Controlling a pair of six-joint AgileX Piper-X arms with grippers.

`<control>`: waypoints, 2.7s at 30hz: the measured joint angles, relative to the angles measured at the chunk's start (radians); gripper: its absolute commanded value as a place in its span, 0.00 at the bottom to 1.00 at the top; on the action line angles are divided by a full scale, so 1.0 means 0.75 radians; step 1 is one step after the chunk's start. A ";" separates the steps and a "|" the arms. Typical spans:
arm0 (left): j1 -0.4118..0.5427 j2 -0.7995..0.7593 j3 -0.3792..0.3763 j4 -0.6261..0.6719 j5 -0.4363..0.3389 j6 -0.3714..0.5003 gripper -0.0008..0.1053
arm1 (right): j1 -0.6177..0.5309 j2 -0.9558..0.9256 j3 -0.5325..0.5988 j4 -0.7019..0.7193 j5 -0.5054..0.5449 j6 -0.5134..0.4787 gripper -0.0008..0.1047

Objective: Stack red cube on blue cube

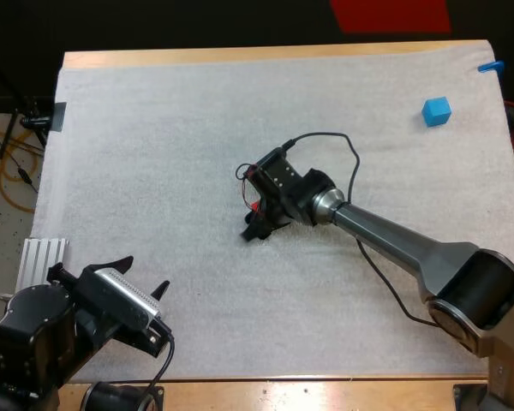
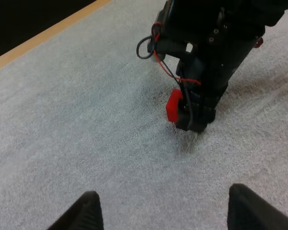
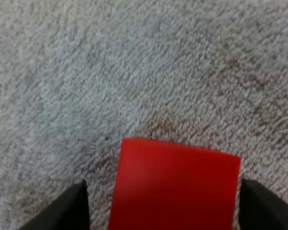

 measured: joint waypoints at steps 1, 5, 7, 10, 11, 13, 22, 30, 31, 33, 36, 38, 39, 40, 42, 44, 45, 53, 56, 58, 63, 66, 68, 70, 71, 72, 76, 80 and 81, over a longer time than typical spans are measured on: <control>0.000 0.000 0.000 0.000 0.000 0.000 0.54 | 0.000 0.004 -0.002 0.000 0.000 0.000 0.47; 0.000 0.000 0.000 0.000 0.000 0.000 0.54 | 0.000 0.005 -0.002 0.000 0.000 0.000 0.31; 0.000 0.000 0.000 0.000 0.000 0.000 0.54 | 0.000 0.005 -0.002 0.000 0.000 0.000 0.27; 0.000 0.000 0.000 0.000 0.000 0.000 0.54 | 0.000 -0.010 -0.002 0.000 0.008 0.000 0.26; 0.000 0.000 0.000 0.000 0.000 0.000 0.54 | 0.000 -0.027 -0.002 0.000 0.033 0.000 0.26; 0.000 0.000 0.000 0.000 0.000 0.000 0.54 | 0.000 -0.066 -0.002 0.005 0.056 0.000 0.26; 0.000 0.000 0.000 0.000 0.000 0.000 0.54 | -0.032 -0.430 -0.002 0.155 0.160 0.000 0.26; 0.000 0.000 0.000 0.000 0.000 0.000 0.54 | -0.341 -0.621 -0.004 0.225 0.173 0.000 0.26; 0.000 0.000 0.000 0.000 0.000 0.000 0.54 | -0.372 -0.622 -0.007 0.230 0.173 0.000 0.26; 0.000 0.000 0.000 0.000 0.000 0.000 0.54 | -0.476 -0.617 -0.007 0.246 0.173 0.000 0.26; 0.000 0.000 0.000 0.000 0.000 0.000 0.54 | -0.602 -0.591 -0.007 0.245 0.173 -0.010 0.26; 0.000 0.003 0.000 -0.009 0.000 0.000 0.54 | -0.663 -0.569 -0.017 0.239 0.173 -0.019 0.26; 0.000 0.007 0.000 -0.010 0.000 0.000 0.54 | -0.704 -0.542 -0.034 0.239 0.173 -0.019 0.26; 0.000 0.010 0.000 -0.010 0.000 0.000 0.54 | -0.716 -0.533 -0.044 0.239 0.173 -0.022 0.26; 0.000 0.033 0.000 -0.010 0.000 0.000 0.54 | -0.781 -0.476 -0.095 0.241 0.173 -0.043 0.26; 0.000 0.055 0.000 -0.010 0.000 0.000 0.54 | -0.821 -0.424 -0.146 0.241 0.175 -0.048 0.26; 0.000 0.065 0.000 -0.010 0.000 0.000 0.54 | -0.842 -0.387 -0.176 0.246 0.176 -0.048 0.26; 0.000 0.073 0.000 -0.010 0.020 0.000 0.54 | -0.955 -0.158 -0.403 0.303 0.163 -0.048 0.26; 0.000 0.073 0.000 -0.010 0.025 0.000 0.54 | -0.986 -0.097 -0.430 0.300 0.154 -0.048 0.26; 0.000 0.073 0.000 -0.010 0.025 0.000 0.54 | -0.994 -0.071 -0.430 0.293 0.143 -0.048 0.26; 0.000 0.073 0.000 -0.010 0.025 0.000 0.54 | -0.996 0.008 -0.430 0.253 0.113 -0.041 0.26; 0.000 0.073 0.000 -0.010 0.025 0.000 0.54 | -0.996 0.051 -0.430 0.229 0.108 -0.022 0.26; 0.000 0.073 0.000 -0.010 0.025 -0.014 0.54 | -0.996 0.069 -0.430 0.216 0.103 -0.010 0.26; 0.000 0.073 0.000 -0.010 0.025 -0.024 0.54 | -0.996 0.088 -0.430 0.210 0.103 -0.009 0.26; 0.000 0.073 0.000 -0.010 0.025 -0.027 0.54 | -0.996 0.097 -0.430 0.206 0.103 -0.009 0.26; 0.000 0.073 0.000 -0.010 0.025 -0.026 0.54 | -0.996 0.105 -0.430 0.201 0.103 -0.009 0.26; 0.000 0.073 0.000 -0.010 0.036 -0.032 0.54 | -0.996 0.121 -0.430 0.179 0.103 -0.009 0.26; 0.000 0.073 0.000 -0.010 0.039 -0.035 0.54 | -0.996 0.123 -0.435 0.166 0.103 -0.008 0.26; 0.000 0.073 0.000 -0.010 0.039 -0.035 0.54 | -0.996 0.123 -0.437 0.162 0.103 -0.008 0.26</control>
